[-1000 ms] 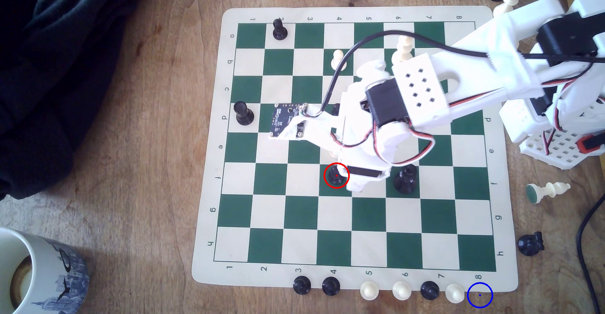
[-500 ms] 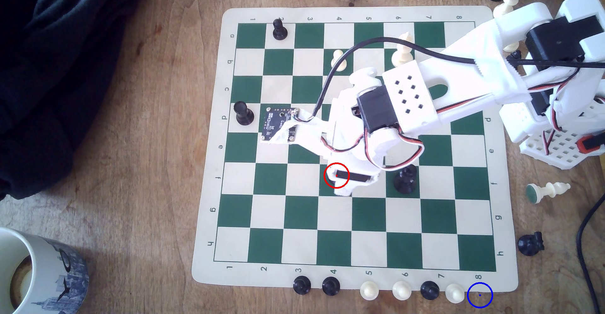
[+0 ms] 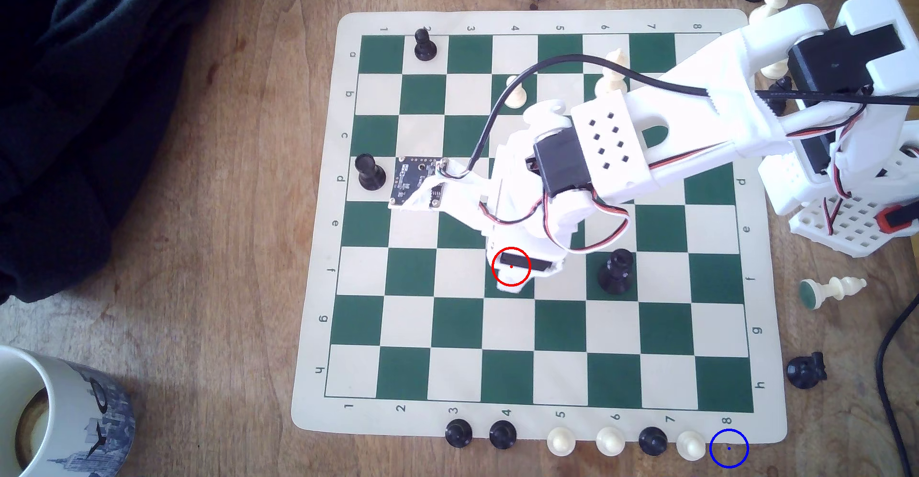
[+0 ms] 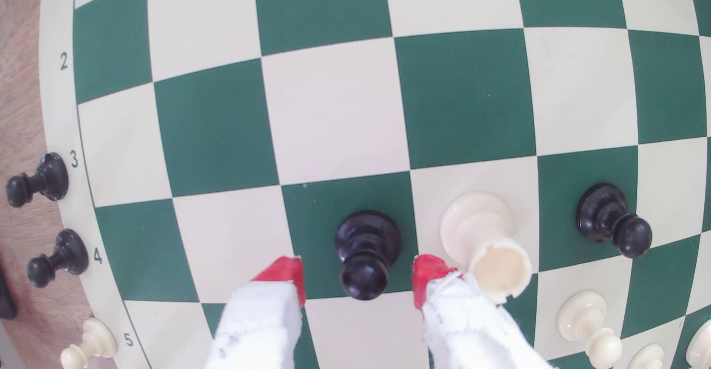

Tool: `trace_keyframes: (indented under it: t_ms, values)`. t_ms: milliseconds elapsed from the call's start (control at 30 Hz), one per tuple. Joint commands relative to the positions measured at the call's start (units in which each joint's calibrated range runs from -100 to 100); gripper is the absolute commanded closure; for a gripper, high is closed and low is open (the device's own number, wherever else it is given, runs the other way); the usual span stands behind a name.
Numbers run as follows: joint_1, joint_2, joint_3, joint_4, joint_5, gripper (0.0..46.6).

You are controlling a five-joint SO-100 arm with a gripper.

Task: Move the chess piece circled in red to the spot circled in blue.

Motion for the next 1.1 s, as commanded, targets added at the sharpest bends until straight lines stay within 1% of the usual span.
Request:
trace_keyframes:
  t_ms: [0,633,733,800,967,1067]
  values:
    - [0.33,-0.73,-3.99,-1.67,0.00,31.1]
    - [-0.14,0.37,-4.08,-2.32,0.00,32.9]
    - [-0.22,0.37,-4.08,-2.40,0.05,35.3]
    - [-0.37,0.46,-4.26,-2.40,0.05,38.1]
    - [-0.45,0.46,-4.35,-2.40,0.05,41.5]
    - [-0.45,0.04,-4.35,-2.40,0.05,45.1]
